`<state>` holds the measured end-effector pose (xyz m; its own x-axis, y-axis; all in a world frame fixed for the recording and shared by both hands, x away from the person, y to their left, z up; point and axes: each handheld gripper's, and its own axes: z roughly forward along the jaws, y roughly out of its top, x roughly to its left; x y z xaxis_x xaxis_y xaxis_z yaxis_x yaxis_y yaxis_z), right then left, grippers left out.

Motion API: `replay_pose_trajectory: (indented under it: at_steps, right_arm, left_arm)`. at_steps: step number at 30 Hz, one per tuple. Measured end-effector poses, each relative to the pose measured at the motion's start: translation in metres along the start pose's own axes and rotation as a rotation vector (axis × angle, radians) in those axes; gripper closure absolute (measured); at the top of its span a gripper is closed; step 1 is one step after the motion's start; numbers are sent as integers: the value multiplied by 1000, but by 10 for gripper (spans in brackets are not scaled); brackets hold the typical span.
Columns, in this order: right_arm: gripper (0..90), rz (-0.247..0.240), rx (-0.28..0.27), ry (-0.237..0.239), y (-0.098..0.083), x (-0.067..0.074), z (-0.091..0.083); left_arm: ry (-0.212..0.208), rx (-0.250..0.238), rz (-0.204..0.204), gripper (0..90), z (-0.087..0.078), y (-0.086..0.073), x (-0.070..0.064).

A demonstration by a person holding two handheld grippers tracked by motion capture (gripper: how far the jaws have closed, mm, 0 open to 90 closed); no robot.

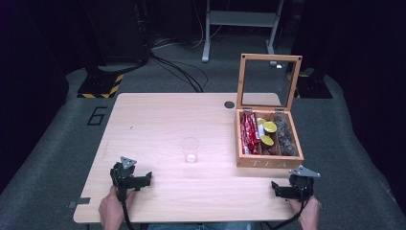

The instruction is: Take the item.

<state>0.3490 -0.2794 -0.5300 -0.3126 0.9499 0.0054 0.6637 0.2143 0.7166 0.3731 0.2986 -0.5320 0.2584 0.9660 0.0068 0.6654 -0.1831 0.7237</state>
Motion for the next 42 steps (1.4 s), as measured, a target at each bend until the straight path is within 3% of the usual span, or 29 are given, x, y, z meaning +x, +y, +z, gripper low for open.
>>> replay_pose_trajectory:
  at_steps: [17, 18, 26, 33, 42]
  right_arm:
    - [14, -27, 22, 20, 3, -1, -1]
    - [17, -5, 13, 18, 3, -1, -1]
    - [37, 48, -16, 35, 9, -6, -16]
    - [41, 50, -15, 37, 19, -4, -33]
    - [32, 26, -63, 33, 38, -4, -54]
  left_arm:
    - [-2, 7, 7, 3, 0, 0, 0]
    - [-2, 7, 8, 3, 0, 0, 0]
    - [-2, 11, 4, 3, -1, 0, 0]
    - [0, 7, 8, 3, 0, 0, 0]
    - [-3, 10, 4, 3, -1, 0, 0]
